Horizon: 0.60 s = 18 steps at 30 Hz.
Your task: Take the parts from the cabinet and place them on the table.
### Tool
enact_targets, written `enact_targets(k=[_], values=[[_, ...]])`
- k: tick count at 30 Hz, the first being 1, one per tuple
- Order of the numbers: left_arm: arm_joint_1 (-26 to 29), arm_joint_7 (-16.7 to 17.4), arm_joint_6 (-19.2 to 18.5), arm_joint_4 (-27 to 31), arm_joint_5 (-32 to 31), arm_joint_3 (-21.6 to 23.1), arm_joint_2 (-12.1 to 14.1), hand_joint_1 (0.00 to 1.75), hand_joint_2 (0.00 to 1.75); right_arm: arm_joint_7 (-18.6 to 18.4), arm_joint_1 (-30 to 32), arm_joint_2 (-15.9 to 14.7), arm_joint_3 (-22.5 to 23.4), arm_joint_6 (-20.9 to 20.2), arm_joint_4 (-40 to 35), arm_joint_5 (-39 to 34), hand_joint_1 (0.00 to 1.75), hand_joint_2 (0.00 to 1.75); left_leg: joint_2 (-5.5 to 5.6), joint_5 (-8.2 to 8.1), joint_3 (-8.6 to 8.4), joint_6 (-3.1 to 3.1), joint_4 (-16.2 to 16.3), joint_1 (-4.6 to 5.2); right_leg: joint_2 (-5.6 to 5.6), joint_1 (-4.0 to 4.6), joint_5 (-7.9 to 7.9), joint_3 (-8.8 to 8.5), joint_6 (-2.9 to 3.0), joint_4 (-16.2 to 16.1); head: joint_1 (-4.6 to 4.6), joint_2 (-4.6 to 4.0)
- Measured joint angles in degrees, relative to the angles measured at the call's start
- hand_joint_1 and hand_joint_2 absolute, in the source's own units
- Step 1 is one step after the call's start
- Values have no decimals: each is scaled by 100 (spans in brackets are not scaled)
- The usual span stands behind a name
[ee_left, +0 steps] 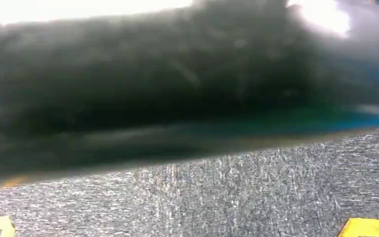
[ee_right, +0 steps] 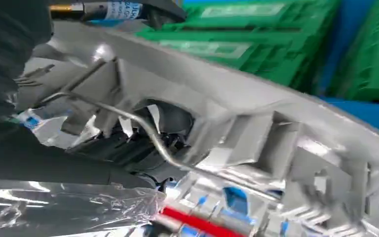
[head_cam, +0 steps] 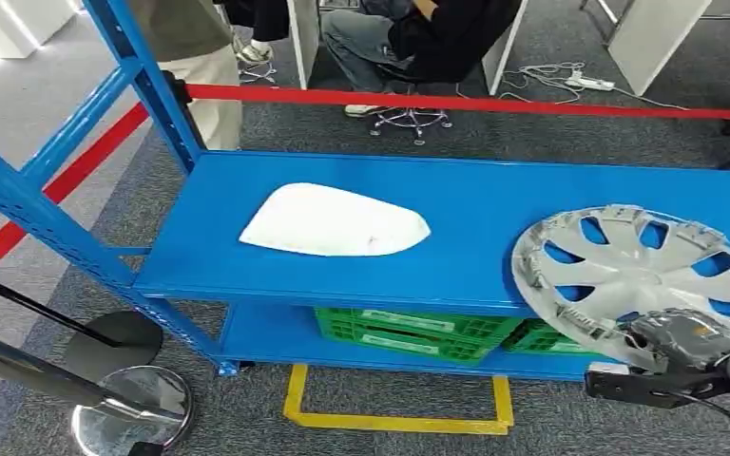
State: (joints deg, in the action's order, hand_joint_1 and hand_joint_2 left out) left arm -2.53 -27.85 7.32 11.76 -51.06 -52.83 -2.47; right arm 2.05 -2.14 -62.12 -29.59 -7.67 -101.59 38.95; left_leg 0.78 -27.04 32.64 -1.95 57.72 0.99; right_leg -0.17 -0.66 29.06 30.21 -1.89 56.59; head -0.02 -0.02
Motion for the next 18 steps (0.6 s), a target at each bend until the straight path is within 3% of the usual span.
enact_targets(k=[3, 9, 13, 18], values=[[3, 0, 37, 0, 26, -53, -2, 0, 0, -260, 208, 96, 210, 542, -133, 669, 175, 175, 0, 0, 1, 0, 0, 0, -3, 0, 0, 0, 0, 0, 0, 0], [14, 35, 68, 0, 35, -144, -7, 0, 0, -562, 907, 632, 980, 1528, -680, 1943, 175, 175, 1, 0, 4, 0, -1, -1, -6, 1, 3, 6, 3, 0, -2, 0], [22, 70, 87, 0, 35, -201, -7, 0, 0, -568, 1213, 911, 1444, 1772, -1003, 2266, 175, 175, 1, -1, 6, 1, -2, -1, -4, 2, 6, 8, 7, 1, -2, 0], [23, 112, 114, 0, 35, -240, -7, 0, 0, -535, 1381, 1056, 1692, 1787, -1161, 2347, 175, 175, 0, -2, 7, 2, -2, -1, -2, 1, 6, 9, 7, 1, 0, 0]])
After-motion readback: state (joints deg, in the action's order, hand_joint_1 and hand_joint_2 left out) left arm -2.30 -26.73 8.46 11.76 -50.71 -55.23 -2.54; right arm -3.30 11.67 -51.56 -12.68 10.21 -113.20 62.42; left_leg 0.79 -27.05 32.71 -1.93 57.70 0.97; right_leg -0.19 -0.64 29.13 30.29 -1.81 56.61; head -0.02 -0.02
